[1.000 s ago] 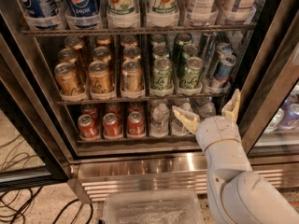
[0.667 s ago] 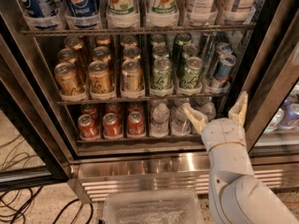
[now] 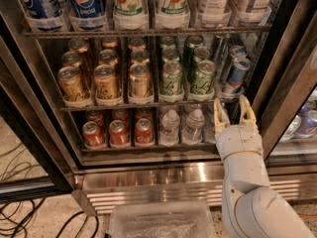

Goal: Pick redbull can from middle shelf of fridge

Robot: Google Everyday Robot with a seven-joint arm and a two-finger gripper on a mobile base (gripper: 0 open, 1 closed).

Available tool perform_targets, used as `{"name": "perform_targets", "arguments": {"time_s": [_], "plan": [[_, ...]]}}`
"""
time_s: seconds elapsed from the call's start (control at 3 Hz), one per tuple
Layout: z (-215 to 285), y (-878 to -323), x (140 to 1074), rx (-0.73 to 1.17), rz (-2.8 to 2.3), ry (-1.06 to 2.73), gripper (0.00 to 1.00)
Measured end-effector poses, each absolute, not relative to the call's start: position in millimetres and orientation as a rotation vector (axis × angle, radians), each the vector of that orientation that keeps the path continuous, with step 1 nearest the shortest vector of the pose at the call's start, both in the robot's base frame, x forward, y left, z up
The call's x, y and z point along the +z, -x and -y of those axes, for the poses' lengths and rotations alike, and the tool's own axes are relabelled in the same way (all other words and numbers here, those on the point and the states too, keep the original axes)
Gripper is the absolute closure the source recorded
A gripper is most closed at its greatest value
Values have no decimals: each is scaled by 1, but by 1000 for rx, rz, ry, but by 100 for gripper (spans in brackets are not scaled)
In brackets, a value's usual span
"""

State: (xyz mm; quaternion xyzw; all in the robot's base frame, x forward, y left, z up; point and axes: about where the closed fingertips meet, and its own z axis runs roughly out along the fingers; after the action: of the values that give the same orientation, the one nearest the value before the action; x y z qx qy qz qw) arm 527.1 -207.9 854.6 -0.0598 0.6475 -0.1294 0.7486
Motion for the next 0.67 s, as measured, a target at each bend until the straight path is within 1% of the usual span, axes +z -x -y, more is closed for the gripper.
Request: {"name": "perform_targets", "arguments": {"time_s": [0.33,0.67], "plan": [[199,-528,850,-195,-1409,99,55],[194,-535,843,-131,-1403,53,51]]}}
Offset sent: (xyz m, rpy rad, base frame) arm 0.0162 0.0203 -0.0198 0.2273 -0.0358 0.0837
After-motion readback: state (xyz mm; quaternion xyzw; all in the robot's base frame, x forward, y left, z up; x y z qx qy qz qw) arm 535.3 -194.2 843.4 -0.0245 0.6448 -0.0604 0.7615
